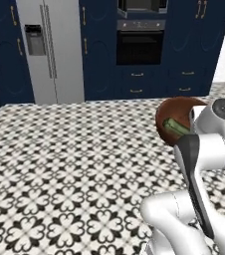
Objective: Pick the cucumber from the sink and place it in the bowl. Then pick the bowl and place it in the microwave. Then close the microwave door and press the start button.
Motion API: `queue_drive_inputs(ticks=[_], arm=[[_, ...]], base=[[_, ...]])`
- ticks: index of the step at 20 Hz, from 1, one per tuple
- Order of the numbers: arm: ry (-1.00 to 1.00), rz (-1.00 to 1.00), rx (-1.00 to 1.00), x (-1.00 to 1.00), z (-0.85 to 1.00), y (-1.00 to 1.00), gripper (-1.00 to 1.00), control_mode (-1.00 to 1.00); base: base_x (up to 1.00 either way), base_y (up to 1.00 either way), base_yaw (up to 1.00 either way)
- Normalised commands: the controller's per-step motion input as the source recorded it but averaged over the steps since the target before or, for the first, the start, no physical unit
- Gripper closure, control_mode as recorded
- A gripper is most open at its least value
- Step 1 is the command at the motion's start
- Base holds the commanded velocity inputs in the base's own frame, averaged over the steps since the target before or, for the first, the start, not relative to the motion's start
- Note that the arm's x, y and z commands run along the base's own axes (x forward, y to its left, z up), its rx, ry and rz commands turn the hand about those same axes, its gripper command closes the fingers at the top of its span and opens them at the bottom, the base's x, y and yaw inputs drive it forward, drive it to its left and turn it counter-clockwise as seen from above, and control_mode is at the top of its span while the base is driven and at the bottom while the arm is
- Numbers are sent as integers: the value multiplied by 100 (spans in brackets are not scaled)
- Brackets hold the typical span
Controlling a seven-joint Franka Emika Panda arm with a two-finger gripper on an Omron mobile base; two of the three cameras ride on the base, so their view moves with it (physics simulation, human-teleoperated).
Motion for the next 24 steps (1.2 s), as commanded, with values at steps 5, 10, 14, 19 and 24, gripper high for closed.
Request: queue_drive_inputs(ticks=[5,10,14,19,24], arm=[[0,0,0,0,0,0,100,100],[0,0,0,0,0,0,100,100],[0,0,0,0,0,0,100,100],[0,0,0,0,0,0,100,100],[0,0,0,0,0,0,100,100]], base=[[95,-100,13],[100,-90,12],[100,-67,9],[100,-54,13],[100,-65,17]])
